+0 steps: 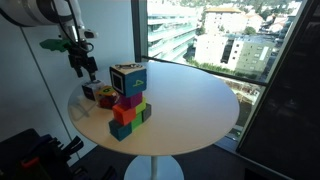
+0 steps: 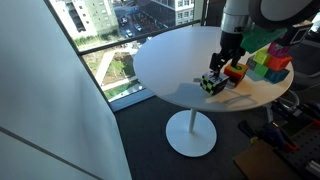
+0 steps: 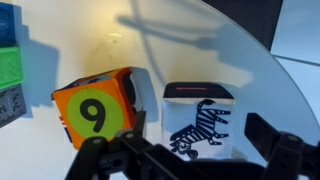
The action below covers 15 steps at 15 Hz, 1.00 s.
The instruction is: Pick up the block with the number one on it and put it on the block with the number four on it
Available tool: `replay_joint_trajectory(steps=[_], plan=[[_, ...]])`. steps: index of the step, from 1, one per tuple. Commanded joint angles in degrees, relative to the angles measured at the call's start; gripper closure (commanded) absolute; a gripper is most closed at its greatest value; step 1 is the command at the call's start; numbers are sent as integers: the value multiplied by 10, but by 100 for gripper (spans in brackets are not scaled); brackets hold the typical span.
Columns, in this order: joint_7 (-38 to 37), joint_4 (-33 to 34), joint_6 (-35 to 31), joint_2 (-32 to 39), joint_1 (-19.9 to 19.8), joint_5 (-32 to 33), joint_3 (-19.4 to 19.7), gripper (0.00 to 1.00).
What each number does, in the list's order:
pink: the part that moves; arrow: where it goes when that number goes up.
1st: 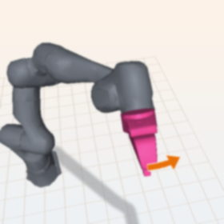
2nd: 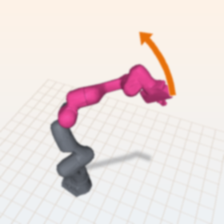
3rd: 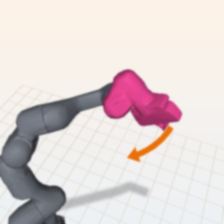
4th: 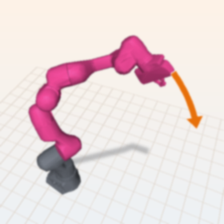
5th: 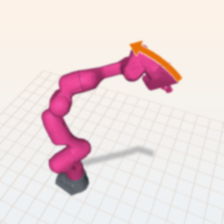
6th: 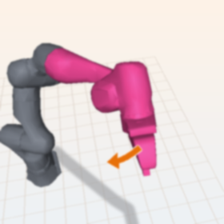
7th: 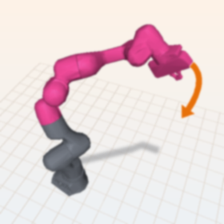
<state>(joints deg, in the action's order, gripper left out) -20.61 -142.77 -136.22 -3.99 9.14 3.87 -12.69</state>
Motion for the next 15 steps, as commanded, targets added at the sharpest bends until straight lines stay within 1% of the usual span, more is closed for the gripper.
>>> replay_joint_trajectory(steps=[1, 7, 15], plan=[[-32, -4, -19, 9, 4, 22, -1, 0], [-35, -2, -36, 33, 8, 28, 3, 0], [-38, 1, -41, 49, 11, 35, 6, 0]])
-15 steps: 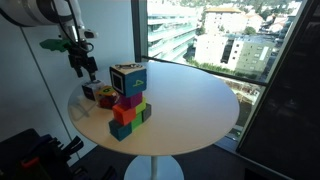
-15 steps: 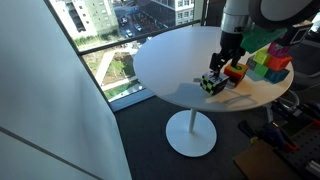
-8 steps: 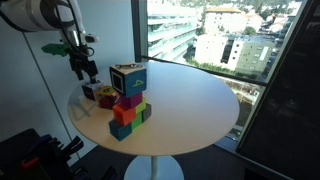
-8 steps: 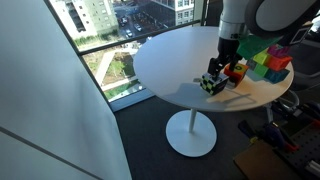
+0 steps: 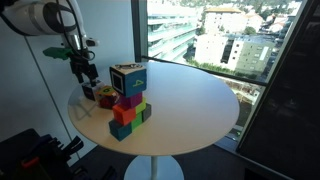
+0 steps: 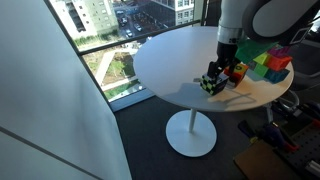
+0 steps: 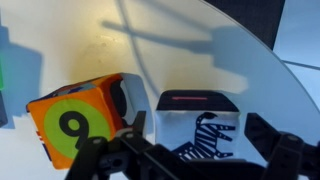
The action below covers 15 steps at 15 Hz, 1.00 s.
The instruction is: Pick up the block with the number one on it and put it on the block with the number four on it
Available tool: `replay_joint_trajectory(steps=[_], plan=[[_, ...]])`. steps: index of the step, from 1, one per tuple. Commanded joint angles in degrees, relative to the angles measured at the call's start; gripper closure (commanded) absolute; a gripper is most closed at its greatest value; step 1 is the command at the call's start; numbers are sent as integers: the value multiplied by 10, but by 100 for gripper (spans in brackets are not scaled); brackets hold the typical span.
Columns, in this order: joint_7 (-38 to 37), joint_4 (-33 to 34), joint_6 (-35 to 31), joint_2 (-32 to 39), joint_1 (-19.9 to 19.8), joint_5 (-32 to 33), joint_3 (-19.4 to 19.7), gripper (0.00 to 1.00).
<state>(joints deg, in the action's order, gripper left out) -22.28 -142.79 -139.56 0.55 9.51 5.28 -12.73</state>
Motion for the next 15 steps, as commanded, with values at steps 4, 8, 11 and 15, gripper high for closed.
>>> replay_joint_trajectory(steps=[4, 8, 11, 15], plan=[[-24, 5, -9, 9, 8, 28, 7, 0], [-30, 11, -9, 16, 8, 39, 9, 0], [-34, 16, -13, 25, 8, 45, 11, 0], [-31, 21, -22, 41, 8, 40, 16, 0]])
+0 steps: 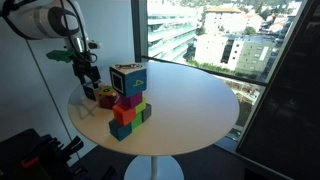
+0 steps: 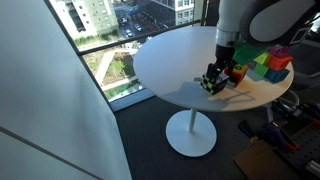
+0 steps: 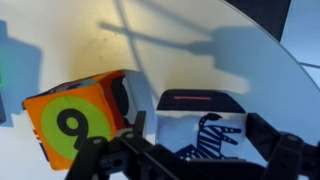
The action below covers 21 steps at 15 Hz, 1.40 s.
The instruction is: Pick up the block with the number one on it and put it on the block with the number four on it
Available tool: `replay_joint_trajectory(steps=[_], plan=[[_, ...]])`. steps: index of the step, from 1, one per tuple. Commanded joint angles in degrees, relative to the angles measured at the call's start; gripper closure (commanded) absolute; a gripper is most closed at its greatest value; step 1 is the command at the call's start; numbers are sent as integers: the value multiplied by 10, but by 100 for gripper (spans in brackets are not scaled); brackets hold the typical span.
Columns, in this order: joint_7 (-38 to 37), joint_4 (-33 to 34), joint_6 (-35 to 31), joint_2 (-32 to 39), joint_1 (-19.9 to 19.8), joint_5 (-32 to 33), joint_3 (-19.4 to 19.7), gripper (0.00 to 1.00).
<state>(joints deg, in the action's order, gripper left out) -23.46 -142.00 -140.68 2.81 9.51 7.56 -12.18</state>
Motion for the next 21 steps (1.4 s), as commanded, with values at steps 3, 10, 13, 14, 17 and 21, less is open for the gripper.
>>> replay_joint_trajectory(steps=[3, 10, 13, 14, 17, 21], plan=[[-15, 16, -16, 28, 9, 13, 17, 25], [13, 30, 15, 4, 5, -11, 21, 69], [29, 43, 53, -10, 1, -20, 24, 89], [30, 49, 67, -14, 1, -19, 25, 93], [38, 63, 112, -29, -2, -24, 28, 93], [51, 76, 143, -47, -6, -41, 32, 91]])
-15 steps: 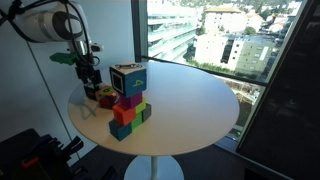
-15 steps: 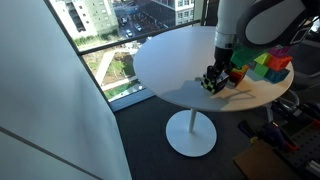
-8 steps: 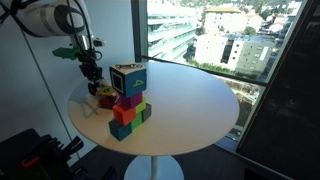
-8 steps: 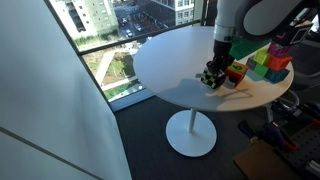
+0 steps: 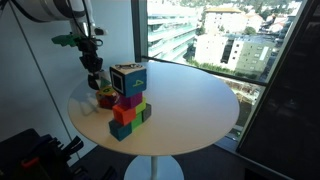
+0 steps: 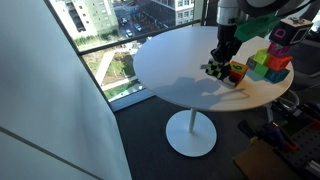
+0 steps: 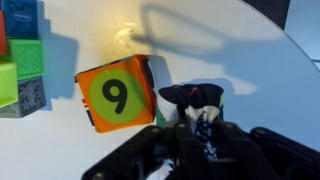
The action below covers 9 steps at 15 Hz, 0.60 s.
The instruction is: Pick up the block with the number one on it and put it on the block with the number four on it
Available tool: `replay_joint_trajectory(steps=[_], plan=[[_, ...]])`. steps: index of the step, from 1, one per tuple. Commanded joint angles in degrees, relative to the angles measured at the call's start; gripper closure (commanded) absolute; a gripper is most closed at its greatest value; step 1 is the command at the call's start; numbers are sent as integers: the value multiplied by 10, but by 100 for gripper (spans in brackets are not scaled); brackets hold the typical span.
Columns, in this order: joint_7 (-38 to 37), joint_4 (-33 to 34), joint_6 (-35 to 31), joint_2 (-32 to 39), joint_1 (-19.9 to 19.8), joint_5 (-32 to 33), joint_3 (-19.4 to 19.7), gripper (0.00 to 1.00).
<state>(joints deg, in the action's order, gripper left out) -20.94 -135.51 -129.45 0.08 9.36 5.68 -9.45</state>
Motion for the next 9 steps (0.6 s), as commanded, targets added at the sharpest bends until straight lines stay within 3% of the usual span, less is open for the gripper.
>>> replay_joint_trajectory(steps=[1, 9], plan=[[27, 14, 36, -24, -6, -24, 6, 91], [31, 27, 103, -58, -14, -26, 14, 91]])
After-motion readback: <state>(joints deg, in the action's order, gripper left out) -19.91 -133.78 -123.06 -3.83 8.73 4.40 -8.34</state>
